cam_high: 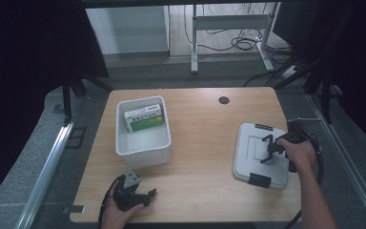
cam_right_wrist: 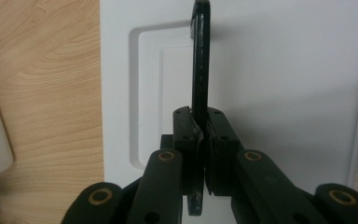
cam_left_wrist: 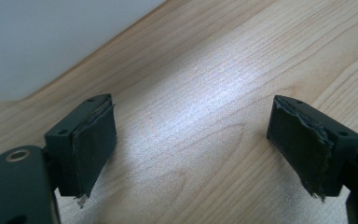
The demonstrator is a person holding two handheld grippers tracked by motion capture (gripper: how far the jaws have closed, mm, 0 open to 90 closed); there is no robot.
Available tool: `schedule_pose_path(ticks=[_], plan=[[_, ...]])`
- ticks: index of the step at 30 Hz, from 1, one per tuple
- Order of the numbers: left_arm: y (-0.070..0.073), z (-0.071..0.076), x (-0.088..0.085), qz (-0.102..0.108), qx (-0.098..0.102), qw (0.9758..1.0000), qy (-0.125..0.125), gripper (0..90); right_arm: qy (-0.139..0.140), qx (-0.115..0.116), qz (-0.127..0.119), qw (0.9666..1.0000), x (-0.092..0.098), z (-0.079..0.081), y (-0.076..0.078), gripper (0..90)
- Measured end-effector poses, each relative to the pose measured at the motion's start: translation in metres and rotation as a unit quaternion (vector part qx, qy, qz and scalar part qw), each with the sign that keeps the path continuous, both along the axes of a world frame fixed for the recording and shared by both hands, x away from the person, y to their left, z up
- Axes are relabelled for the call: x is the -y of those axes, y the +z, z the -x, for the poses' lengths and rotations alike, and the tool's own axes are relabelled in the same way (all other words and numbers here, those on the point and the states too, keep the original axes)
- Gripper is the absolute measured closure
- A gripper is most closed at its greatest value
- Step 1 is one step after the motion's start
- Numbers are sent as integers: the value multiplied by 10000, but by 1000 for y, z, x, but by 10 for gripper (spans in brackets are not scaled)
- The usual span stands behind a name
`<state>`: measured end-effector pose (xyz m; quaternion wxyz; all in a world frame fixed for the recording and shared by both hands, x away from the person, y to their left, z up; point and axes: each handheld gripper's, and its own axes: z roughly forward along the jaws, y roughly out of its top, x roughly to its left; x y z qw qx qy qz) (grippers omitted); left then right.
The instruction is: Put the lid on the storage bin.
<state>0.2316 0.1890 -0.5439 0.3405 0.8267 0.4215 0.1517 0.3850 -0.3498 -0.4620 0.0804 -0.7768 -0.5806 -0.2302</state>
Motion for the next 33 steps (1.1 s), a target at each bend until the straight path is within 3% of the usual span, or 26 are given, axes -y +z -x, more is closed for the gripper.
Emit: schedule_pose_path(ticks=[17,33], plan=[[0,0,0,0,0,10000,1,155,4,76,11,10000,0,2,12,845],[0,0,0,0,-2,10000,5,155,176,145,31,9997,-10,1,16,844]])
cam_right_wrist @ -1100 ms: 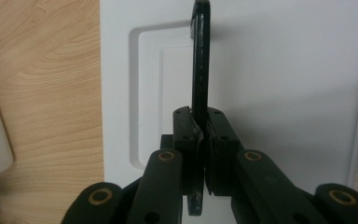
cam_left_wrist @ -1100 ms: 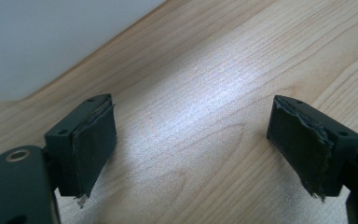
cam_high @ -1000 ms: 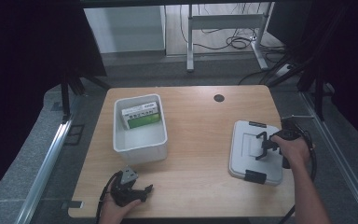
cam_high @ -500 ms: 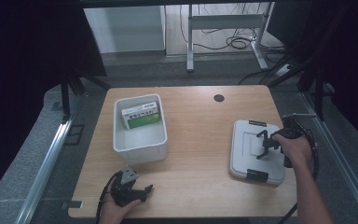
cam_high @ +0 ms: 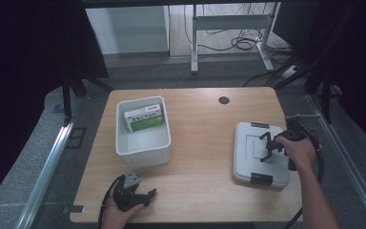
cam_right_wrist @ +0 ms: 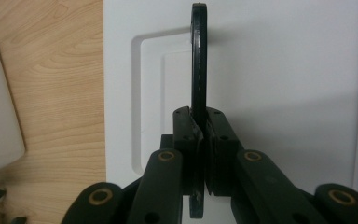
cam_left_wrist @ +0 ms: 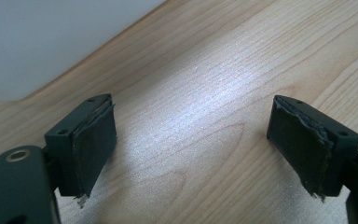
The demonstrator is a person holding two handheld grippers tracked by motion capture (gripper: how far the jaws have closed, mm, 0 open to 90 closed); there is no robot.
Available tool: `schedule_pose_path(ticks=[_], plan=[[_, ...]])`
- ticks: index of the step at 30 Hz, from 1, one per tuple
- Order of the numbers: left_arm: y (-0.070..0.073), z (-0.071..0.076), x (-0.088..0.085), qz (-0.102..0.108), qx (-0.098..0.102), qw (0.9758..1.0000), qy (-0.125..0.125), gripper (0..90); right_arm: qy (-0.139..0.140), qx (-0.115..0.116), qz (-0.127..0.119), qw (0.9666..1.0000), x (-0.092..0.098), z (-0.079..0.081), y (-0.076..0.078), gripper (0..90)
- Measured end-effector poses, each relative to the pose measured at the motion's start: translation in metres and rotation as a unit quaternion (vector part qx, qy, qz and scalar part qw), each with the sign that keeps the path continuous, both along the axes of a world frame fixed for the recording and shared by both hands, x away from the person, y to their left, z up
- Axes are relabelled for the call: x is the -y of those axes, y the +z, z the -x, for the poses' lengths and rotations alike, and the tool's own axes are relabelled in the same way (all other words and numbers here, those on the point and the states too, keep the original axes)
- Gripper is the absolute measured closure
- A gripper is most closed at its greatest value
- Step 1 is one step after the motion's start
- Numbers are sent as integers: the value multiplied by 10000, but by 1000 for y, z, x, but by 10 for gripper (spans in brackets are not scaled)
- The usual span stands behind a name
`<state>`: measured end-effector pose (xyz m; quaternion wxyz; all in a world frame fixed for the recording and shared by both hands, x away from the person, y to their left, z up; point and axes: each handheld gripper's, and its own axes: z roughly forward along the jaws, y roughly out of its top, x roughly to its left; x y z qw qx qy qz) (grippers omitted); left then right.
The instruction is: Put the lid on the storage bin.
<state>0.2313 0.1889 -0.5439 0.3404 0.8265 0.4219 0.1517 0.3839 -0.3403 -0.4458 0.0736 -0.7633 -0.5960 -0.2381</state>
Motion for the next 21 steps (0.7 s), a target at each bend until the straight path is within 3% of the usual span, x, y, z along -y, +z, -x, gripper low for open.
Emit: schedule_pose_path(ticks=[21], plan=[[0,0,0,1,0,10000,0,155,188,-31,-51,9998,-14,-2,0,845]])
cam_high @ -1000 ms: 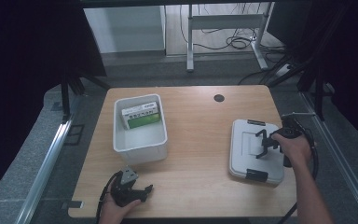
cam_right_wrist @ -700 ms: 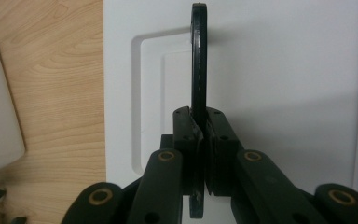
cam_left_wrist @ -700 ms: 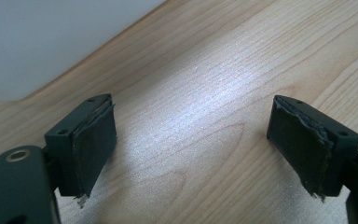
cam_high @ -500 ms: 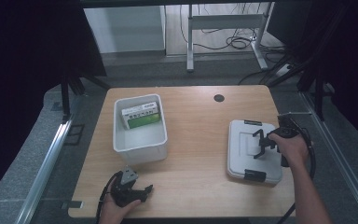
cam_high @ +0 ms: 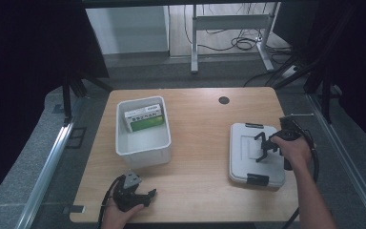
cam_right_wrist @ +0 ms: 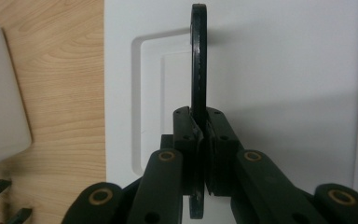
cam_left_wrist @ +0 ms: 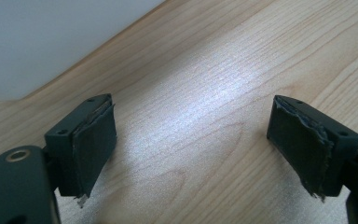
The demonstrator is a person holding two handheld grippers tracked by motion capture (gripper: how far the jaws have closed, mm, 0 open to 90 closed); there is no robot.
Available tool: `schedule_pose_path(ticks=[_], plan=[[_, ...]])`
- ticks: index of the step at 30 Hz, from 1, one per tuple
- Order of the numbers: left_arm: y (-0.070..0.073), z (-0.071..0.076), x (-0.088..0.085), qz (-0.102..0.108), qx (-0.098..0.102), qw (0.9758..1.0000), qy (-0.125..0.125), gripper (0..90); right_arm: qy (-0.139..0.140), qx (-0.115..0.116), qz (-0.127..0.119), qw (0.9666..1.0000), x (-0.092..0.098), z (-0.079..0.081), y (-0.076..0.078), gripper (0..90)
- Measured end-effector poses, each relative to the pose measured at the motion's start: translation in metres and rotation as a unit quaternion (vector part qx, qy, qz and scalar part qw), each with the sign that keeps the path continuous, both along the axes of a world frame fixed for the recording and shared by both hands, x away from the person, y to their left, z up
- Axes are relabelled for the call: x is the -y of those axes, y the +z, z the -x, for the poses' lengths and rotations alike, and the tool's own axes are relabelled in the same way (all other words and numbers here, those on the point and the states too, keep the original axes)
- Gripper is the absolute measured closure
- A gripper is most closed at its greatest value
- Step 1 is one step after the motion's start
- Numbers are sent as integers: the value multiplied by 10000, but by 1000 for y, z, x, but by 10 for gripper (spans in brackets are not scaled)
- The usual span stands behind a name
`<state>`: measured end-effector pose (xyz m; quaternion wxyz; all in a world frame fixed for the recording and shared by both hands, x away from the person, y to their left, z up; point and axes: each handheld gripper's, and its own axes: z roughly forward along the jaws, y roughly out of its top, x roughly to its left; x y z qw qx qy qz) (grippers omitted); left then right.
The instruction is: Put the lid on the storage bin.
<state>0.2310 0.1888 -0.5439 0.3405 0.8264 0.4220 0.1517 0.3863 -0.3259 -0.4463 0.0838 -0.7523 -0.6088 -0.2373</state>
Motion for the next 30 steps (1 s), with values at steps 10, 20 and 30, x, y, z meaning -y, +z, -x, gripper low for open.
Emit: schedule_pose_path(ticks=[10,20,30], plan=[[0,0,0,-1,1,10000,-5,154,66,92,-54,9999,-9,-2,15,846],[0,0,0,-4,1,10000,-6,155,185,199,-130,9995,-20,-4,32,847],[0,0,0,-7,0,10000,-8,155,281,293,-133,9991,-31,-7,46,847]])
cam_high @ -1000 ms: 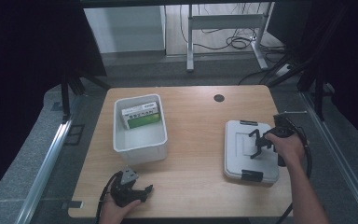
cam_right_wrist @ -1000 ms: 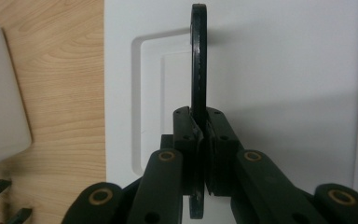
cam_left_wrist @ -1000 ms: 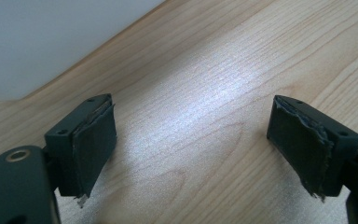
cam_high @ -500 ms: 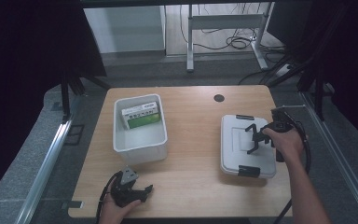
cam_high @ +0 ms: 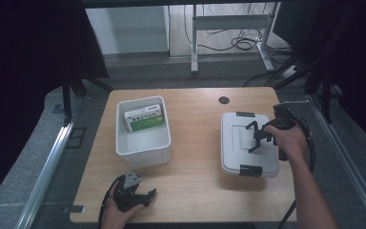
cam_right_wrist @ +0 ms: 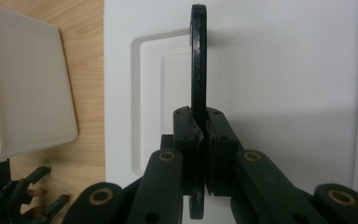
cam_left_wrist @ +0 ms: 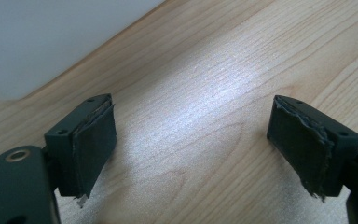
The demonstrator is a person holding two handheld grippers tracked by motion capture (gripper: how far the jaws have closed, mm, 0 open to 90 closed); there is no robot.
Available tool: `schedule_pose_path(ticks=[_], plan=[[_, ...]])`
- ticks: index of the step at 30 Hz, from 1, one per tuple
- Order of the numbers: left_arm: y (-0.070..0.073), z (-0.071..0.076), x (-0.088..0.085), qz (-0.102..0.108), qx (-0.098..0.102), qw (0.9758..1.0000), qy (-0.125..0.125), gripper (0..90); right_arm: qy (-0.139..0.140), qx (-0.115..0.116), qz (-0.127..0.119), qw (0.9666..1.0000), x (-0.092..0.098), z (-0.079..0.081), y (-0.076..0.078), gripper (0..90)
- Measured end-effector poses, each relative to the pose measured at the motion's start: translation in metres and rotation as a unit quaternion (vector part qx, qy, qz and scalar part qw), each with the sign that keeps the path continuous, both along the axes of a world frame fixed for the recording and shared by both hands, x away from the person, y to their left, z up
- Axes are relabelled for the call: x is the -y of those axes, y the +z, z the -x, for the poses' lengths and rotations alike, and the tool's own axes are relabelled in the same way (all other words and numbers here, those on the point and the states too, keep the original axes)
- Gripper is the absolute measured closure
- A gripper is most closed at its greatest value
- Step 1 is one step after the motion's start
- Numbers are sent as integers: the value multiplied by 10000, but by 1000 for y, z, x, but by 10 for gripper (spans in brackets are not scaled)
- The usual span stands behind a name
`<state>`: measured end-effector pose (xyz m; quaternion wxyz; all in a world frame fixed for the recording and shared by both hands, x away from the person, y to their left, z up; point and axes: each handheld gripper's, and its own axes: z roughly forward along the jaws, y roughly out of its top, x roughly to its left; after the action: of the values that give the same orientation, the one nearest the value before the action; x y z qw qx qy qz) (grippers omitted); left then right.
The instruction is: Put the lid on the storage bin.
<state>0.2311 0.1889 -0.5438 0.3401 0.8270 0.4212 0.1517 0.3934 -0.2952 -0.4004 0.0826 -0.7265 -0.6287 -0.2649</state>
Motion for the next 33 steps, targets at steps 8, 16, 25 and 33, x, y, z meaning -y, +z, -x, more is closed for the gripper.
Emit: schedule_pose_path(ticks=[8,16,25,33], plan=[[0,0,0,10,4,10000,9,154,24,93,-162,9998,-8,-2,15,847],[0,0,0,5,6,10000,2,154,123,210,-226,9994,-21,-7,28,847],[0,0,0,3,3,10000,0,154,227,233,-279,9991,-39,-13,38,847],[0,0,0,4,-5,10000,-7,152,366,261,-263,9986,-60,-18,48,847]])
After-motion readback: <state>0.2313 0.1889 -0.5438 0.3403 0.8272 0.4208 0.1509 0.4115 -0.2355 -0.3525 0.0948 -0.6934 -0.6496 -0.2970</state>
